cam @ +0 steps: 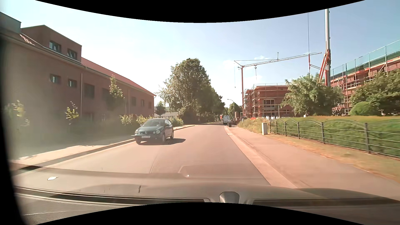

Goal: Follow the waypoints while adhering to traffic rules and regulations

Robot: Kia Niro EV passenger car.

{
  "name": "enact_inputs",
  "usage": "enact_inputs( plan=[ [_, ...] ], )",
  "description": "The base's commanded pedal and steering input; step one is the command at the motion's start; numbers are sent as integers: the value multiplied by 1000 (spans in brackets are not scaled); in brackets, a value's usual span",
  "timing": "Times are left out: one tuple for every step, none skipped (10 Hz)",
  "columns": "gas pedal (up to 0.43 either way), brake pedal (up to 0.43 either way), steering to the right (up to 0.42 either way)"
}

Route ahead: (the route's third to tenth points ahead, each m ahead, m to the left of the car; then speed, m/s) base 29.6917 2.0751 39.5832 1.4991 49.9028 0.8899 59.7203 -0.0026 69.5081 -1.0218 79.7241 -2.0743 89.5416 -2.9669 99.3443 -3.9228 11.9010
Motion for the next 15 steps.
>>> enact_inputs(
  plan=[
    [130,6,0],
    [138,6,0],
    [138,6,0],
    [138,6,0],
    [138,6,0],
    [138,6,0],
    [138,6,0],
    [138,6,0],
    [138,6,0],
    [138,6,0],
    [138,6,0],
    [138,6,0],
    [138,6,0],
    [138,6,0],
    [138,6,1]
  ],
)
